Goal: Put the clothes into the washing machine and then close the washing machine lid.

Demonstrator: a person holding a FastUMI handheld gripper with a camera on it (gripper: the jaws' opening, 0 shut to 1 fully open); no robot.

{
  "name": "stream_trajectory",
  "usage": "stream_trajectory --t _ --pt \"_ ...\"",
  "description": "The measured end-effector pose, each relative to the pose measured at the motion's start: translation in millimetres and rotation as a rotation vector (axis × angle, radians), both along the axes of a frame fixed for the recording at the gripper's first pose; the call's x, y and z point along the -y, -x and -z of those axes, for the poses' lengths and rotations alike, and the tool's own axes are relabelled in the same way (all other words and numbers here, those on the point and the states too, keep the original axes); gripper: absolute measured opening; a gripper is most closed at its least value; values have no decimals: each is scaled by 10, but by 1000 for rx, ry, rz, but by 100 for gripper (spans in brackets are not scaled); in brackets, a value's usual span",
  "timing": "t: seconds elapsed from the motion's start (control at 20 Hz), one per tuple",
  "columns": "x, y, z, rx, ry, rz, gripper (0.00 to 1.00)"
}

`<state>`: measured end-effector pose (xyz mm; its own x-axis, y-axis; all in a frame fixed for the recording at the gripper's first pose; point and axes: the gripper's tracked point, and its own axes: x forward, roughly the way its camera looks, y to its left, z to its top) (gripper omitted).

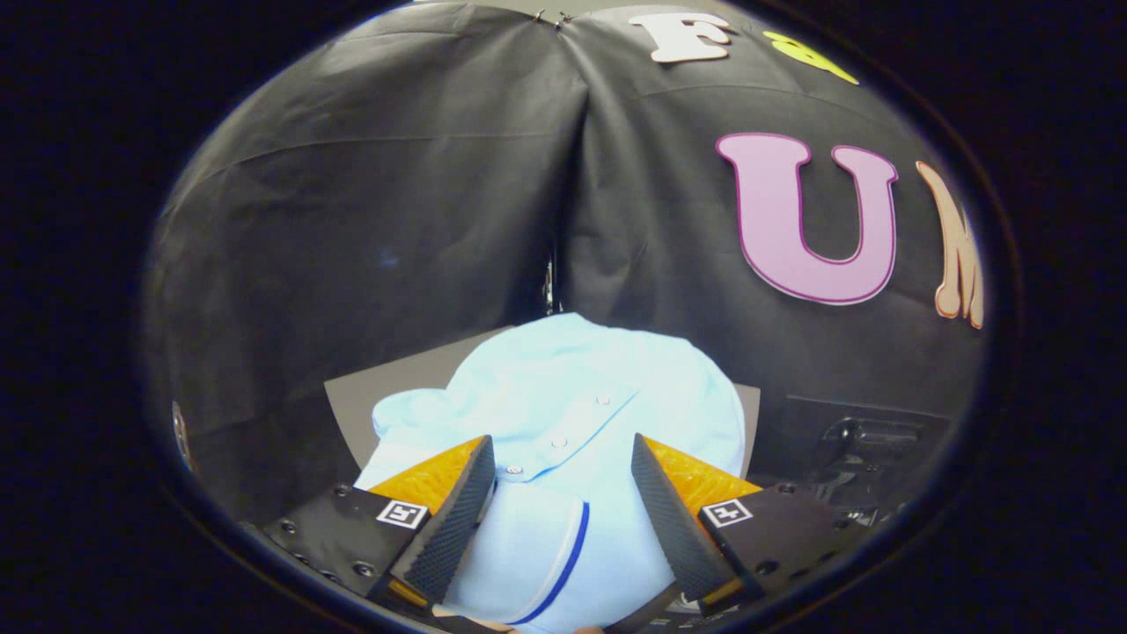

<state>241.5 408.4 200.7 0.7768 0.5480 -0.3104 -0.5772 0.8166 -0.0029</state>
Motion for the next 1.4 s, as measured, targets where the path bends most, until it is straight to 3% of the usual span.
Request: stream_trajectory --t 0.3,0.45,0.5,0.8,0.85,1.05,1.4 --pt "0 47 122 -64 -8 -4 96" --pt "-115 77 144 -55 -31 -33 70" --pt "-95 82 135 -57 -34 -29 70" --pt "-141 173 100 -67 -62 -23 30" --pt "-135 185 106 -77 -60 -6 30" --pt "-94 219 80 -94 -102 40 6" --pt "338 192 2 -113 -165 115 6"
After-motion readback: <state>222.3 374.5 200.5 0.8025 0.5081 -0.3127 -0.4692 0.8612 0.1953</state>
